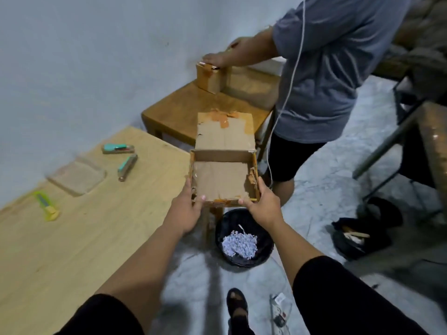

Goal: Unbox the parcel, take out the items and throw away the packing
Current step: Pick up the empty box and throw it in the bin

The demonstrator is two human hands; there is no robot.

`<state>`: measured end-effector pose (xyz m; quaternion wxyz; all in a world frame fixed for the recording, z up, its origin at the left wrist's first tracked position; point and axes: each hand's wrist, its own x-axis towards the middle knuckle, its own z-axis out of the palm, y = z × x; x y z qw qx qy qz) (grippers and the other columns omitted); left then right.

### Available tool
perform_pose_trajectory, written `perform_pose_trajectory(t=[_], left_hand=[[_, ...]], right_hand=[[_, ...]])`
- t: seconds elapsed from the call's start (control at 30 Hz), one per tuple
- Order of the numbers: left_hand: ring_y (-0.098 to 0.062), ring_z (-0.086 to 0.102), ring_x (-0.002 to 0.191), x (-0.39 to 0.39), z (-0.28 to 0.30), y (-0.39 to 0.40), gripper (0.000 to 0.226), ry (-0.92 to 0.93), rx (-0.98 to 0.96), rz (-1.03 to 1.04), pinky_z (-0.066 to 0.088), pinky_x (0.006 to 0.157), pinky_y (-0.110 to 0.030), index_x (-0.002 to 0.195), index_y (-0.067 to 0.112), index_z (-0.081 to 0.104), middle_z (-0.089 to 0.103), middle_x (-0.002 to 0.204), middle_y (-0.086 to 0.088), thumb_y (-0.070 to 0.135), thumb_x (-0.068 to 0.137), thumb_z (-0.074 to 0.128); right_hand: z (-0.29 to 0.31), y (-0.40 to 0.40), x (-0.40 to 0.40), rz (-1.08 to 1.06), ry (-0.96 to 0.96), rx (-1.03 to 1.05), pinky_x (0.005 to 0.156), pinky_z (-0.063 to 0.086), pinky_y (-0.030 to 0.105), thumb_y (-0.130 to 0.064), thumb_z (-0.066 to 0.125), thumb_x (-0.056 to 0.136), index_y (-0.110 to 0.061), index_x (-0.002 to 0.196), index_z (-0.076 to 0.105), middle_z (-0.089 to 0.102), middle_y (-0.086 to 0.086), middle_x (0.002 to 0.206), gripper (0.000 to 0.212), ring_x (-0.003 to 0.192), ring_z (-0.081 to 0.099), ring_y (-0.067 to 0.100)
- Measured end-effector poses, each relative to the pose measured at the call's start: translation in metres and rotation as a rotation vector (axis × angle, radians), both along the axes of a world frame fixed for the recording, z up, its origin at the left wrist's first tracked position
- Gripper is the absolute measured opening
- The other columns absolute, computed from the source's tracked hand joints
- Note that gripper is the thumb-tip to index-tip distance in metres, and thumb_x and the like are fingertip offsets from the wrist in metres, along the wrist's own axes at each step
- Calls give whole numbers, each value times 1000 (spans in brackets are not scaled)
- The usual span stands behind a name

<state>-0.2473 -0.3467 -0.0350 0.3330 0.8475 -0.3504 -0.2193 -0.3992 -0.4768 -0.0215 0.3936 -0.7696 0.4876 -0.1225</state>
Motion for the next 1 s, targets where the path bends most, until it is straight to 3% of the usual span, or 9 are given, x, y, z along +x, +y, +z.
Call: perform_pose_trajectory(t=[0.27, 0.4, 0.53, 0.6, 0.67, 0.73, 0.83, 0.9, 1.0], left_hand=[[-34, 39, 130, -53, -56, -88, 69, 95, 163, -201, 32, 106, -40, 147, 16, 3, 40, 144, -17, 37, 95, 42], [-38, 49, 121, -64, -84, -118, 68, 119, 222, -228, 40, 96, -41, 147, 14, 6, 49, 135, -22, 36, 95, 43], [-32, 58, 97, -62, -107, -148, 59, 177, 216, -163, 42, 80, -42, 140, 6, 29, 56, 100, -16, 29, 91, 53], [-30, 54, 85, -58, -121, -161, 36, 279, 162, -198, 43, 76, -43, 110, 13, 49, 55, 90, -10, 36, 82, 53], [-43, 52, 100, -57, -128, -174, 37, 241, 226, -226, 44, 82, -49, 107, 11, 50, 54, 104, -24, 36, 80, 53], [-38, 36, 129, -56, -134, -180, 50, 158, 324, -215, 35, 103, -41, 137, 8, 32, 35, 142, -21, 21, 91, 48], [-31, 18, 140, -52, -132, -186, 58, 12, 391, -281, 24, 111, -35, 144, 4, 12, 17, 151, -18, 25, 97, 40], [-32, 22, 138, -42, -124, -191, 54, -56, 403, -272, 26, 112, -40, 142, 4, 21, 24, 149, -18, 25, 96, 41], [-39, 47, 120, -21, -125, -195, 36, -231, 326, -339, 33, 107, -50, 119, 0, 57, 50, 131, -26, 17, 95, 35]], right_hand=[[-55, -55, -78, -193, 75, 142, 107, 41, 39, -34, 73, 76, -20, 146, 16, 43, 7, 145, 92, 130, 44, 27], [-80, -85, -91, -218, 118, 197, 104, 42, 33, -27, 73, 77, -18, 144, 24, 51, 5, 138, 83, 123, 50, 24], [-104, -117, -88, -125, 173, 274, 100, 37, 26, -26, 71, 80, -14, 145, 17, 44, 6, 142, 86, 127, 45, 24], [-110, -131, -80, -40, 202, 288, 94, 33, 14, -22, 66, 84, -13, 145, 13, 36, 7, 147, 81, 132, 38, 24], [-115, -144, -69, 26, 272, 294, 91, 34, 7, -22, 55, 92, -12, 145, 11, 26, 7, 151, 69, 135, 32, 25], [-119, -158, -58, 123, 417, 220, 104, 34, 26, -30, 48, 94, -14, 146, 7, 16, 6, 156, 68, 137, 28, 26], [-116, -175, -38, 304, 579, 43, 103, 39, 41, -34, 42, 94, -15, 147, 8, 6, 5, 158, 66, 135, 32, 29], [-114, -185, -21, 368, 603, -46, 100, 43, 42, -33, 39, 95, -14, 146, 13, 12, 5, 156, 60, 135, 31, 29], [-111, -199, 9, 464, 589, -166, 109, 34, 42, -31, 30, 96, -9, 144, 17, 17, 7, 155, 55, 141, 21, 24]])
